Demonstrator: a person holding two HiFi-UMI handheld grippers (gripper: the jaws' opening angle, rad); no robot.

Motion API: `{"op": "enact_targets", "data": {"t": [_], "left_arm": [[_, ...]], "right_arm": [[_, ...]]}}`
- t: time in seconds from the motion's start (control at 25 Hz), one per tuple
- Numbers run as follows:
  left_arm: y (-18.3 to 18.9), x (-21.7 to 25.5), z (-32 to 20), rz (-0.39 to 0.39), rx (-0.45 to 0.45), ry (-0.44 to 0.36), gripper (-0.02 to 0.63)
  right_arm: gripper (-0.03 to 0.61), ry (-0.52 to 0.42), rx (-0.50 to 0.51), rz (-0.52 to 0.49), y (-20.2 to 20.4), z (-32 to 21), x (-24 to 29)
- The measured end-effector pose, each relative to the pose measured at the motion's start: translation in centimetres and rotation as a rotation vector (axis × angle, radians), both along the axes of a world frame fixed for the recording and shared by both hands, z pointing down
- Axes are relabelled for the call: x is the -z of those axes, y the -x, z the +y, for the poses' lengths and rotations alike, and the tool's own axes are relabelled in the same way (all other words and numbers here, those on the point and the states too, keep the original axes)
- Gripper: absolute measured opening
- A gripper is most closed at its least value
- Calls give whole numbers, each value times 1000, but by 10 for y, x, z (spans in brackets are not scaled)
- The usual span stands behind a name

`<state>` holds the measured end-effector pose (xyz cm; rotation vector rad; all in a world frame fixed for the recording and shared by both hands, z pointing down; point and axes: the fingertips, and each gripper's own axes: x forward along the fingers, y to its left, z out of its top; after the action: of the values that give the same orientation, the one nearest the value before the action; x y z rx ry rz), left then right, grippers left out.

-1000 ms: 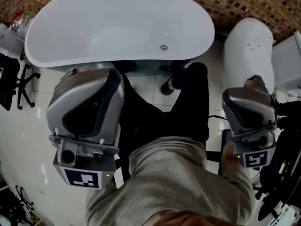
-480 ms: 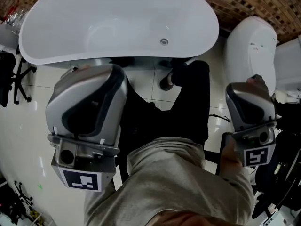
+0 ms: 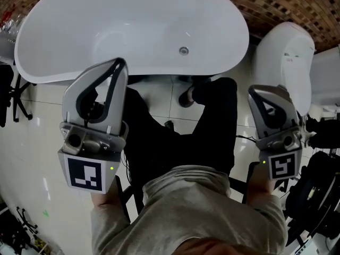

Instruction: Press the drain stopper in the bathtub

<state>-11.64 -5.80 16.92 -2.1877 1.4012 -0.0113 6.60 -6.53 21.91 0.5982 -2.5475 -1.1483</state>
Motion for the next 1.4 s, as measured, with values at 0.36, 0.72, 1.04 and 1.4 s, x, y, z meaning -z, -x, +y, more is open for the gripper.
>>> {"op": "enact_targets", "data": {"t": [0.36, 0.72, 1.04, 1.4], "left_arm": [[30, -79, -82, -37, 42, 180, 6], [67, -194, -176, -17, 57, 336, 6], [97, -233, -233, 191, 100, 328, 6], [89, -241, -237, 147, 136, 233, 6]], "right_arm": [[0, 172, -37, 95, 5, -78, -78], [0, 552, 7, 160, 41, -178, -181], [0, 837, -46, 395, 89, -313, -370], [0, 1219, -368, 543, 64, -404, -588]]}}
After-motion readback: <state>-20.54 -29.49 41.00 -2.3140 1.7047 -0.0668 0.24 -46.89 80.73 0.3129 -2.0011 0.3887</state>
